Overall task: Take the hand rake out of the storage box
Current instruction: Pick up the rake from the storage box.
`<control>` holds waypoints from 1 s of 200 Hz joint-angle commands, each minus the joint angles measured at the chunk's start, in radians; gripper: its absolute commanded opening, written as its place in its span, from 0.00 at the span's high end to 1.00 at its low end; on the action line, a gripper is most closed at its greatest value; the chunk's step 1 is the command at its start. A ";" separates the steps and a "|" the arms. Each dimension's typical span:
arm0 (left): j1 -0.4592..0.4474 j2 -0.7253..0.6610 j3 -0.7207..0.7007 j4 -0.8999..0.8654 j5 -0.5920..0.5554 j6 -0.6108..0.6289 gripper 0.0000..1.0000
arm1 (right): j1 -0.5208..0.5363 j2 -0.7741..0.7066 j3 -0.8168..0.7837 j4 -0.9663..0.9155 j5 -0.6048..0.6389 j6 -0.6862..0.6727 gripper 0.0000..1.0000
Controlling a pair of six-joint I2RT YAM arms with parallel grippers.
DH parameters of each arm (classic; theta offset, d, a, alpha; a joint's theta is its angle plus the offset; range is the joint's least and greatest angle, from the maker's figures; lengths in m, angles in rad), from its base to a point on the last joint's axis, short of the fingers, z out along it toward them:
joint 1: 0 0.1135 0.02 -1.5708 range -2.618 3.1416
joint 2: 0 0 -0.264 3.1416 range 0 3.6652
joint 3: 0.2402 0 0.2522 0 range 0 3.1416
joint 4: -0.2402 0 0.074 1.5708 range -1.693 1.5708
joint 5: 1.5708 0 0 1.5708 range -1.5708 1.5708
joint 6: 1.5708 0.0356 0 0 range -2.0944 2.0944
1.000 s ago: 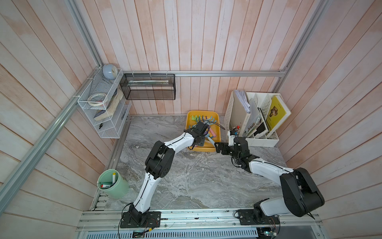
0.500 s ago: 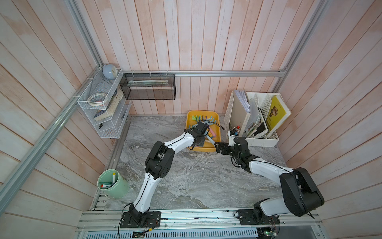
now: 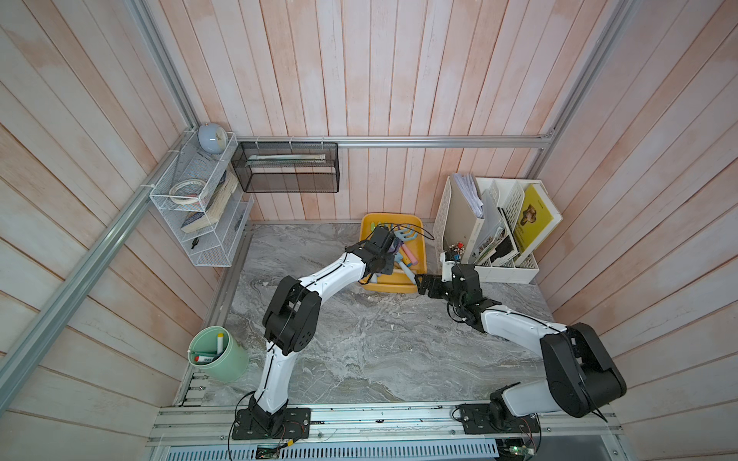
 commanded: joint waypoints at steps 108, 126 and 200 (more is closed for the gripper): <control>0.038 -0.995 -0.994 0.259 -0.095 -0.202 1.00 | -0.008 -0.048 -0.028 0.016 -0.005 0.012 0.02; 0.022 -1.071 -1.083 0.171 -0.105 -0.268 1.00 | -0.008 -0.061 -0.032 0.013 0.003 0.011 0.02; -0.050 -1.170 -1.354 0.061 -0.133 -0.605 1.00 | -0.009 -0.076 -0.044 0.005 0.026 0.008 0.02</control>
